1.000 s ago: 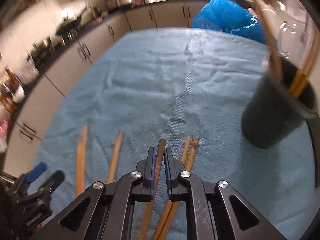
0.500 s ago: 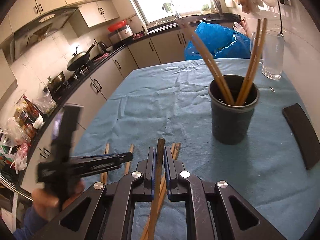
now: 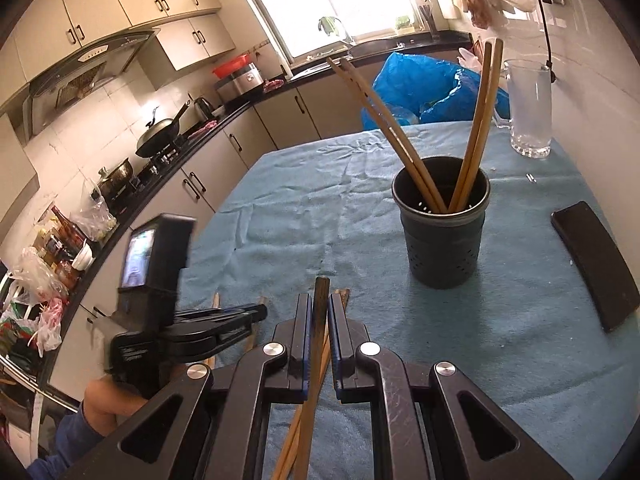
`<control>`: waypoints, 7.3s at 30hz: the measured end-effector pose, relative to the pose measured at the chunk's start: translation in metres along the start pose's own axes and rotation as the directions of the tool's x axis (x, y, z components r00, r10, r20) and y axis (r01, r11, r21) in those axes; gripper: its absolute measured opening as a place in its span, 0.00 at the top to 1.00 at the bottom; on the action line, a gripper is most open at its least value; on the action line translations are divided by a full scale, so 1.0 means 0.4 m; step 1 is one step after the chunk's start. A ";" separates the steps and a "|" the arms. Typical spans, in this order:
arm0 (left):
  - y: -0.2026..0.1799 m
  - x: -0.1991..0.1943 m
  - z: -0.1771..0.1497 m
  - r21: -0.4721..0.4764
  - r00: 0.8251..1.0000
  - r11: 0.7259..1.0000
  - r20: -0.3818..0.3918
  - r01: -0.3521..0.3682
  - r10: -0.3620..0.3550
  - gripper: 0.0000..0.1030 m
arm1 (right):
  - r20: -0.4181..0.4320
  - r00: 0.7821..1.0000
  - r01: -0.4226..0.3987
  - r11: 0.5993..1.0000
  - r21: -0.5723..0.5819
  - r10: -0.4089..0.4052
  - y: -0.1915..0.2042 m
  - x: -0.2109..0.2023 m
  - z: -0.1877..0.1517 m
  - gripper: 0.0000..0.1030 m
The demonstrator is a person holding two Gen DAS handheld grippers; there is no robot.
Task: Organize utensils
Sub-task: 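Close the right gripper on a chopstick while the left gripper grasps another, then lift the held chopsticks upright and carry them toward the black cup, then lower the held chopsticks into the black cup with both grippers, then open both grippers and release the chopsticks into the black cup, then move both grippers back to the loose chopsticks and close on them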
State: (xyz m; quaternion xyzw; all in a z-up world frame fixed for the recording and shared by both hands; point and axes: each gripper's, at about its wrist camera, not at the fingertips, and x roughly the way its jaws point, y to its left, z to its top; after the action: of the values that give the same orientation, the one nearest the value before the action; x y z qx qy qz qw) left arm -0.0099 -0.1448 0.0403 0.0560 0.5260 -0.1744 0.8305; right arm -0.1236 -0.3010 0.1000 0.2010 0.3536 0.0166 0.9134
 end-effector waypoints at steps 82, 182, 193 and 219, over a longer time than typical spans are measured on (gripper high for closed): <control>0.042 -0.538 -0.111 -0.072 0.827 0.997 0.558 -0.036 0.071 0.93 | 0.438 0.897 0.095 0.994 -0.061 -0.059 0.081 -0.330 0.012 0.92; -0.197 -0.461 0.185 0.036 0.833 0.984 0.528 0.176 -0.168 0.53 | 0.437 0.887 0.096 0.985 0.147 -0.151 -0.169 -0.314 0.238 0.67; -0.004 -0.371 0.000 -0.067 0.900 0.993 0.432 0.094 -0.056 0.49 | 0.210 0.973 0.072 0.989 0.127 -0.097 -0.126 -0.133 0.026 0.62; 0.230 -0.010 -0.095 -0.315 1.000 0.949 -0.005 -0.003 0.002 0.79 | 0.006 0.995 0.103 0.990 0.096 -0.104 -0.143 0.121 -0.134 0.65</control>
State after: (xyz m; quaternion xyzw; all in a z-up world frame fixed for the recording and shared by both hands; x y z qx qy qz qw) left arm -0.0120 -0.0474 0.0189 -0.0760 0.5490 -0.0871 0.8278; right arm -0.1285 -0.3260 0.0116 0.2258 0.3591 -0.0488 0.9043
